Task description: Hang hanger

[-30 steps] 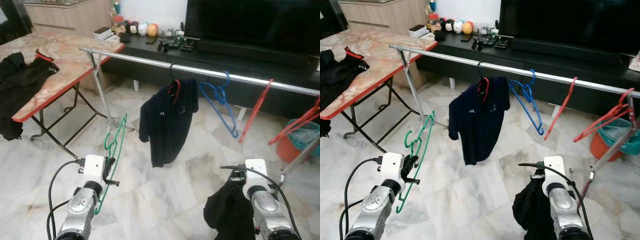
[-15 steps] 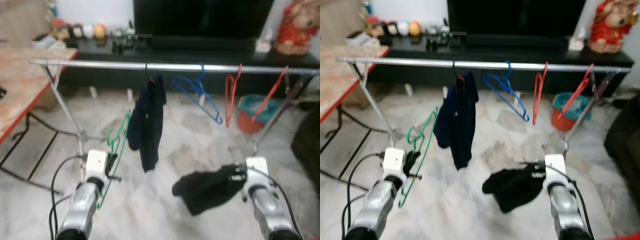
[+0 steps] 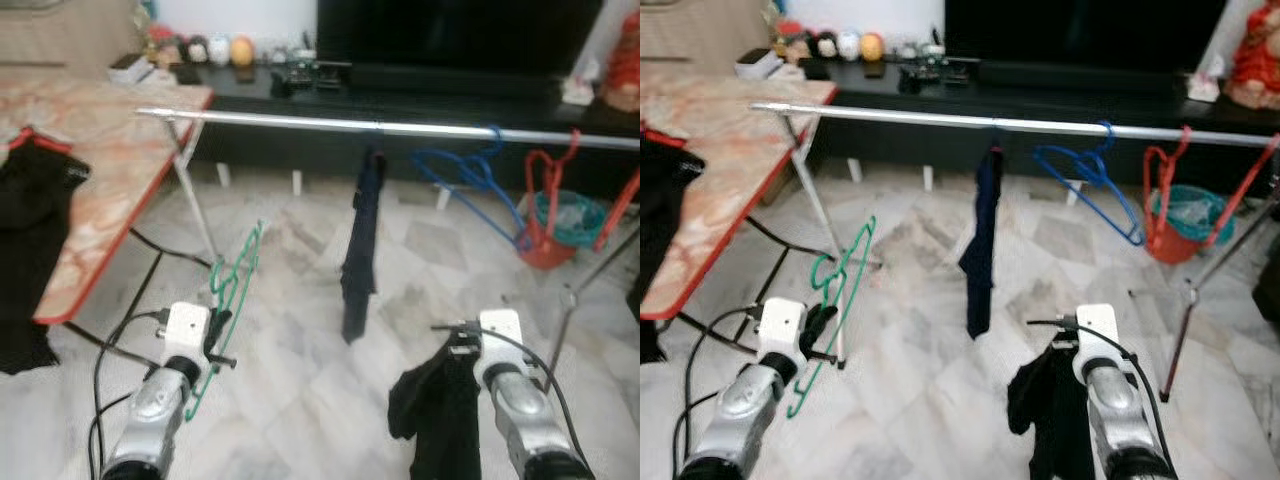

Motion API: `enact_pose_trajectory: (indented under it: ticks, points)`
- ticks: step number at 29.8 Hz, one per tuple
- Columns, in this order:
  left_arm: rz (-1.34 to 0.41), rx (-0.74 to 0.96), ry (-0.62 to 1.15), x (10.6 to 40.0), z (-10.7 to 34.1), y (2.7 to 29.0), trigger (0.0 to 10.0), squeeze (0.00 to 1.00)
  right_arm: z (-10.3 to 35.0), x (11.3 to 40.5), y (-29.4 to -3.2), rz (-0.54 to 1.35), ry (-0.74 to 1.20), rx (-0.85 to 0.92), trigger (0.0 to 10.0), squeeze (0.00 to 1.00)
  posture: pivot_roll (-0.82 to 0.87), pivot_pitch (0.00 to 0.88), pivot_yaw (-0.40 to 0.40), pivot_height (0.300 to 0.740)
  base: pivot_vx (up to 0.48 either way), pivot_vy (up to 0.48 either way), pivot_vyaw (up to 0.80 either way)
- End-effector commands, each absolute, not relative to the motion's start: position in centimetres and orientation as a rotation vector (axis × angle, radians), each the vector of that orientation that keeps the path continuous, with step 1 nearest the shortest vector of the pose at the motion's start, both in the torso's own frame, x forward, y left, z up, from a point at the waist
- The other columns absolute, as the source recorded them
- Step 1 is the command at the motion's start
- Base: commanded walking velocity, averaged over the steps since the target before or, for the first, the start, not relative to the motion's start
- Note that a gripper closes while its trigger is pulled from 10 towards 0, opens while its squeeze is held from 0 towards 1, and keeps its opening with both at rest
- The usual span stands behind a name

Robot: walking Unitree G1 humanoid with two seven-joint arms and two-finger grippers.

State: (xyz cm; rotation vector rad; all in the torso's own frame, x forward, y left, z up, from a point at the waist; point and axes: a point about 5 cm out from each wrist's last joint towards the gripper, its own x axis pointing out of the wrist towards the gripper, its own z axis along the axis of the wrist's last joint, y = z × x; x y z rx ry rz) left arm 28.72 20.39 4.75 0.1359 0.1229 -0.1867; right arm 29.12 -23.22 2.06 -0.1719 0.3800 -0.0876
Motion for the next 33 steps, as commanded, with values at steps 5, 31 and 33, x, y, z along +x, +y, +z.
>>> enact_pose_trajectory:
  ticks: [5, 31, 33]
  points:
    - [-0.221, 0.136, 0.107, 29.07, 5.15, 19.38, 10.0, 0.0, 2.72, 29.34, -23.89, -0.108, 0.347, -0.175, 10.0, 0.0, 0.0, 0.0, 0.01, 0.74, 0.0, 0.0, 0.0]
    - [-0.242, 0.132, 0.091, 28.99, 5.64, 19.39, 10.0, 0.0, 3.13, 29.82, -23.89, -0.107, 0.339, -0.18, 10.0, 0.0, 0.01, 0.0, 0.013, 0.74, -0.21, 0.0, 0.0]
    - [-0.255, 0.137, 0.102, 29.02, 5.59, 19.36, 10.0, 0.0, 3.25, 29.95, -23.85, -0.104, 0.338, -0.181, 10.0, 0.0, 0.01, 0.0, 0.012, 0.74, -0.351, 0.0, 0.0]
